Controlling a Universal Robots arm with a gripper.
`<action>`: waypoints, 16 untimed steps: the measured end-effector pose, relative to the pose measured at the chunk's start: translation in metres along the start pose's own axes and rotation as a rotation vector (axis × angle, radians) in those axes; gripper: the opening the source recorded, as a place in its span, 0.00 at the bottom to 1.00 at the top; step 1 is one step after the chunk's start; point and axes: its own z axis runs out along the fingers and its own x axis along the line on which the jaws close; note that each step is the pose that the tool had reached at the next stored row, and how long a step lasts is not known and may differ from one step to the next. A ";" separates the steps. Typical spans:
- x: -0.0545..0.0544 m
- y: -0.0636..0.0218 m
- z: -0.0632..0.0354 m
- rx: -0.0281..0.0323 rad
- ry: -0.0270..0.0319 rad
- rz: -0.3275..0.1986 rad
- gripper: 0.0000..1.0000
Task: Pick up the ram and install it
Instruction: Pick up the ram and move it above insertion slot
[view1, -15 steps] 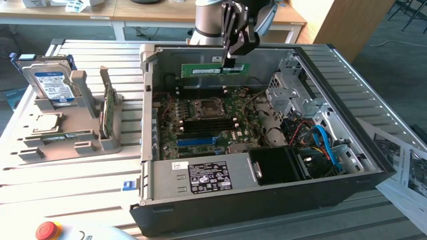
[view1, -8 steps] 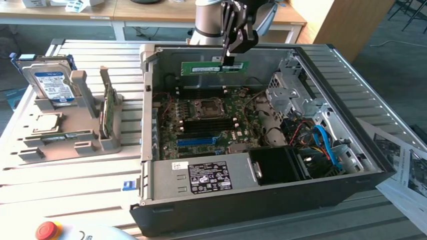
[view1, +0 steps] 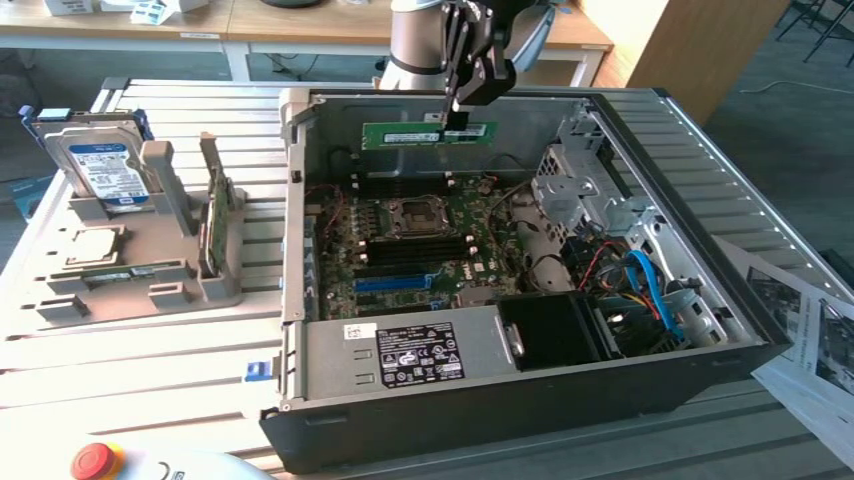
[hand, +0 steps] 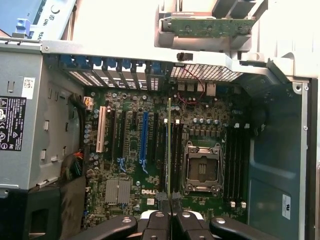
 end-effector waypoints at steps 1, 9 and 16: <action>0.000 0.0000 0.0002 0.0000 -0.0001 0.000 0.12; 0.000 -0.0004 0.0054 0.0000 0.0001 0.000 0.12; 0.000 -0.0008 0.0117 -0.0001 0.0001 0.000 0.12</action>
